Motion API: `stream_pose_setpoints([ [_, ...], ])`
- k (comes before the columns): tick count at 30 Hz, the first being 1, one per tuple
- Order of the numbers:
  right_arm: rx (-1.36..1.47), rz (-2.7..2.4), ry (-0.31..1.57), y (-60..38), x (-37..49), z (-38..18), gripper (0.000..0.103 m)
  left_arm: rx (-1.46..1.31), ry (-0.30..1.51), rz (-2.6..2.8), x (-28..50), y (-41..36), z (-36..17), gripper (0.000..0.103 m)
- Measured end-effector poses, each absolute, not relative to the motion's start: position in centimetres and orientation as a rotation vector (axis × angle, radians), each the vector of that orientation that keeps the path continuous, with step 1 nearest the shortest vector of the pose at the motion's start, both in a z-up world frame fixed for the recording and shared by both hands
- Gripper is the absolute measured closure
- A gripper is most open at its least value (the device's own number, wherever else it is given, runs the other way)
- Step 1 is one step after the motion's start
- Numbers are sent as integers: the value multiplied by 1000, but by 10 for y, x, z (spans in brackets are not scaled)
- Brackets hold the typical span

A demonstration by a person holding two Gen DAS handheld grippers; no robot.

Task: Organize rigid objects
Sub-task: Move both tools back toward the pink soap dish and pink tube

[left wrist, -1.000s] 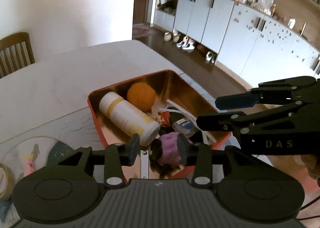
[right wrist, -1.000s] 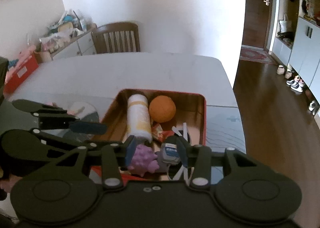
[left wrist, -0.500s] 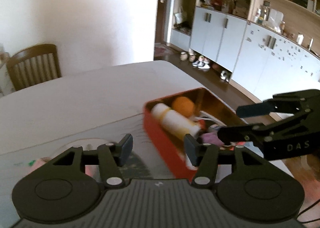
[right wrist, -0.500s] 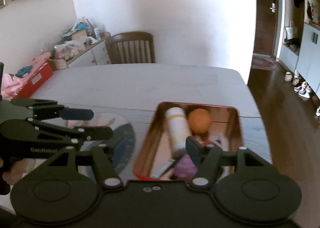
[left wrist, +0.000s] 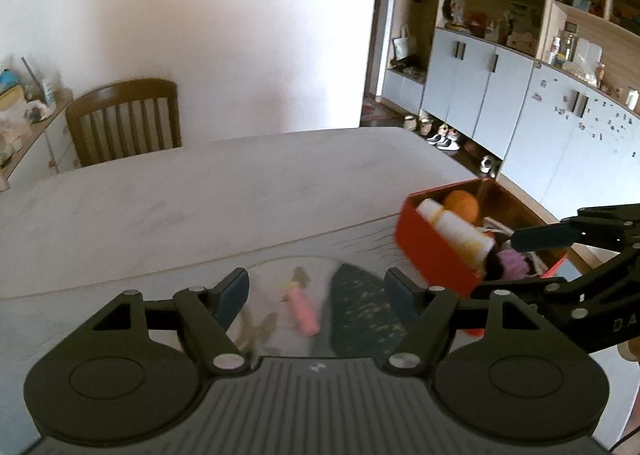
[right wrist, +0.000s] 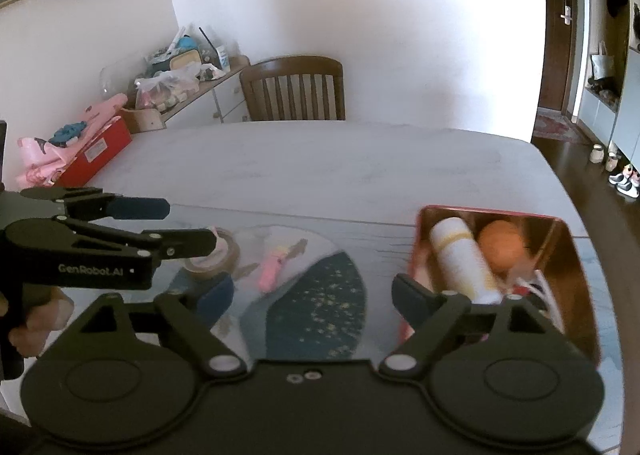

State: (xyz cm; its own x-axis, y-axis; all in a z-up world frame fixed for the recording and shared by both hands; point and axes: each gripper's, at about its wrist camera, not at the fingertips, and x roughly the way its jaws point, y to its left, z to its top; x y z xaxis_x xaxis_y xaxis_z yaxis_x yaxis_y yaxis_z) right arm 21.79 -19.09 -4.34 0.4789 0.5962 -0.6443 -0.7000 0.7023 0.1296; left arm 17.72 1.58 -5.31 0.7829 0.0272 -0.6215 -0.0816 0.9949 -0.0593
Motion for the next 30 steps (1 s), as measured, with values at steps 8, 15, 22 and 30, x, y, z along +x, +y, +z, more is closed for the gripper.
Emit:
stream_pose_setpoints([
  [8, -155, 743, 731, -153, 216, -56, 0, -75, 687, 99, 172, 58, -74, 20],
  [15, -206, 712, 746, -121, 222, -70, 0, -65, 713, 126, 179, 86, -99, 20],
  [22, -259, 695, 787, -94, 236, -88, 2, 9, 721, 121, 193, 91, -123, 21],
  [30, -269, 665, 858, -74, 260, -108, 17, 30, 731, 102, 204, 93, -139, 21],
])
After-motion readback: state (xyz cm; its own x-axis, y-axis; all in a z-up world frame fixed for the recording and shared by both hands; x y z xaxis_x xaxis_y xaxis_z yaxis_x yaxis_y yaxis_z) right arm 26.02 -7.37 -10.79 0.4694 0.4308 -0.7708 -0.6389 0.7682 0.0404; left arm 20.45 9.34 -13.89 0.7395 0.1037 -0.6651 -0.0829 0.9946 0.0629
